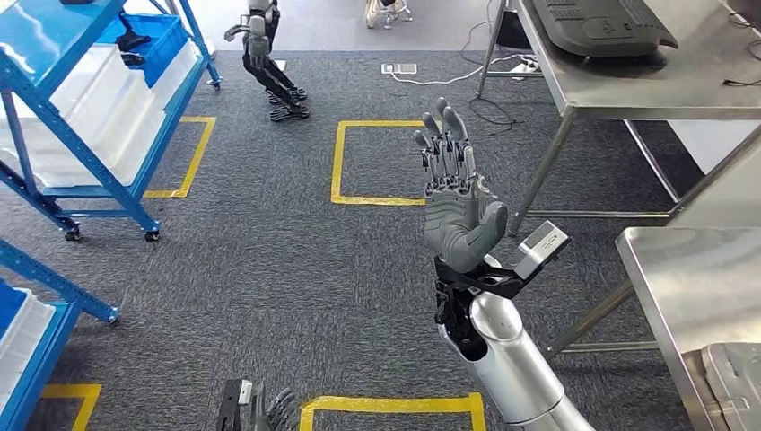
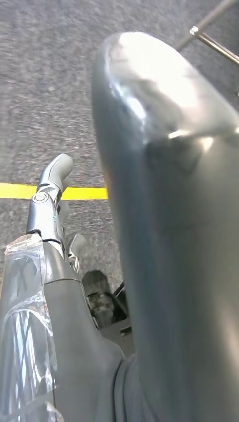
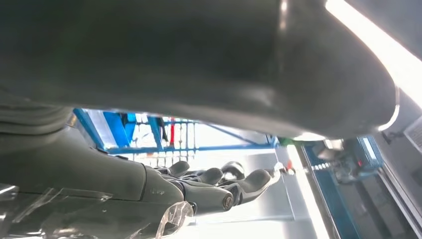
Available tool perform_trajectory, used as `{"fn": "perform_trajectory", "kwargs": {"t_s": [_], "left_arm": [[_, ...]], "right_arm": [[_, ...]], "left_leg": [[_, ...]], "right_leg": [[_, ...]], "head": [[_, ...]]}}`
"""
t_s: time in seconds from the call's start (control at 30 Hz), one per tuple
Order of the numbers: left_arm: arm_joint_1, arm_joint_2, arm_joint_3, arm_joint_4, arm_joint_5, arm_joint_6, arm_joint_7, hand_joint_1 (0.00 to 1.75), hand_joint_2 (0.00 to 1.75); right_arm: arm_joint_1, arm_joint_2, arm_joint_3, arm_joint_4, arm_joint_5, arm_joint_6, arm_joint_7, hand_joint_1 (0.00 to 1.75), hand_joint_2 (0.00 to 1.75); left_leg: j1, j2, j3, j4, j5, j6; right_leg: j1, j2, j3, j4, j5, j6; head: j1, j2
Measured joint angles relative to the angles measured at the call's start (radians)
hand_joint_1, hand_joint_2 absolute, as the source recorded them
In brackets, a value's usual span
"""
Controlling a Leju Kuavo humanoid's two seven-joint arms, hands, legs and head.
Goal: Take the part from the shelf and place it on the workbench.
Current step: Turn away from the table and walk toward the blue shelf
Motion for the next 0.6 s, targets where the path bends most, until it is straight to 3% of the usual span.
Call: {"fn": "perform_trajectory", "kwargs": {"t_s": [0.03, 0.07, 0.13, 0.17, 0.23, 0.3, 0.37, 0.43, 0.47, 0.5, 0.53, 0.6], "left_arm": [[0.000, 0.000, 0.000, 0.000, 0.000, 0.000, 0.000, 0.00, 0.00], [-0.001, 0.000, 0.000, 0.000, 0.000, -0.001, 0.000, 0.00, 0.00], [-0.003, 0.000, 0.000, 0.000, 0.000, -0.001, 0.001, 0.00, 0.00], [-0.003, 0.000, -0.001, 0.000, 0.000, -0.002, 0.002, 0.00, 0.00], [0.001, 0.001, -0.001, 0.000, 0.000, -0.004, 0.004, 0.00, 0.00], [0.003, 0.001, -0.002, 0.000, -0.001, -0.008, 0.006, 0.00, 0.00], [0.000, 0.001, -0.004, -0.001, -0.002, -0.010, 0.008, 0.00, 0.00], [-0.001, 0.001, -0.006, -0.001, -0.003, -0.012, 0.009, 0.00, 0.00], [0.000, 0.000, -0.007, -0.001, -0.002, -0.013, 0.009, 0.00, 0.00], [0.001, 0.000, -0.008, -0.001, -0.002, -0.013, 0.010, 0.00, 0.00], [0.001, 0.001, -0.008, -0.001, -0.002, -0.013, 0.010, 0.00, 0.00], [-0.003, 0.001, -0.008, -0.001, -0.002, -0.013, 0.010, 0.00, 0.00]], "right_arm": [[0.000, 0.000, 0.000, 0.000, 0.000, 0.000, 0.000, 0.00, 0.00], [0.000, -0.001, 0.000, -0.001, 0.000, 0.000, 0.000, 0.00, 0.00], [0.001, -0.002, 0.000, -0.002, 0.001, 0.000, 0.000, 0.00, 0.00], [0.002, -0.003, 0.000, -0.002, 0.001, 0.000, 0.000, 0.00, 0.00], [0.002, -0.003, 0.000, -0.003, 0.001, 0.003, 0.000, 0.00, 0.00], [-0.001, -0.002, 0.000, -0.004, 0.001, 0.008, 0.001, 0.00, 0.00], [-0.002, -0.002, 0.000, -0.004, 0.001, 0.015, 0.002, 0.00, 0.00], [-0.001, -0.002, 0.000, -0.004, 0.000, 0.019, 0.003, 0.00, 0.00], [0.000, -0.002, 0.000, -0.004, 0.000, 0.020, 0.003, 0.00, 0.00], [-0.001, -0.002, 0.000, -0.004, 0.000, 0.021, 0.003, 0.00, 0.00], [-0.001, -0.002, 0.000, -0.004, 0.000, 0.022, 0.003, 0.00, 0.00], [-0.002, -0.002, 0.000, -0.005, 0.000, 0.024, 0.003, 0.00, 0.00]], "left_leg": [[0.002, -0.014, 0.000, 0.002, -0.001, -0.002], [0.002, -0.028, -0.001, 0.005, -0.002, -0.006], [0.004, -0.054, -0.011, 0.011, -0.001, -0.018], [0.005, -0.065, -0.016, 0.010, 0.001, -0.026], [0.011, -0.079, -0.023, 0.007, 0.006, -0.039], [0.010, -0.038, -0.045, 0.050, -0.019, -0.048], [0.006, 0.024, -0.104, 0.178, -0.082, -0.054], [0.006, 0.044, -0.164, 0.308, -0.130, -0.056], [0.006, 0.046, -0.171, 0.325, -0.130, -0.055], [0.005, 0.049, -0.155, 0.297, -0.113, -0.052], [0.001, 0.059, -0.117, 0.230, -0.082, -0.046], [-0.015, 0.107, -0.032, 0.076, -0.032, -0.029]], "right_leg": [[-0.005, 0.013, 0.030, -0.071, 0.042, 0.002], [-0.011, 0.043, 0.063, -0.145, 0.076, 0.005], [-0.020, 0.092, 0.102, -0.238, 0.109, 0.005], [-0.019, 0.101, 0.105, -0.248, 0.107, 0.002], [-0.015, 0.075, 0.106, -0.251, 0.111, -0.012], [-0.014, 0.046, 0.111, -0.258, 0.114, -0.027], [-0.009, 0.016, 0.114, -0.260, 0.114, -0.037], [-0.003, -0.014, 0.115, -0.260, 0.111, -0.041], [-0.001, -0.028, 0.115, -0.260, 0.110, -0.042], [0.001, -0.040, 0.117, -0.260, 0.108, -0.043], [0.002, -0.052, 0.119, -0.260, 0.107, -0.043], [0.006, -0.072, 0.125, -0.260, 0.101, -0.039]], "head": [[0.000, 0.000], [0.000, 0.000], [-0.001, 0.000], [-0.001, 0.000], [-0.001, 0.000], [-0.004, 0.000], [-0.008, 0.000], [-0.008, 0.000], [-0.008, 0.000], [-0.008, 0.000], [-0.008, 0.000], [-0.008, 0.000]]}}
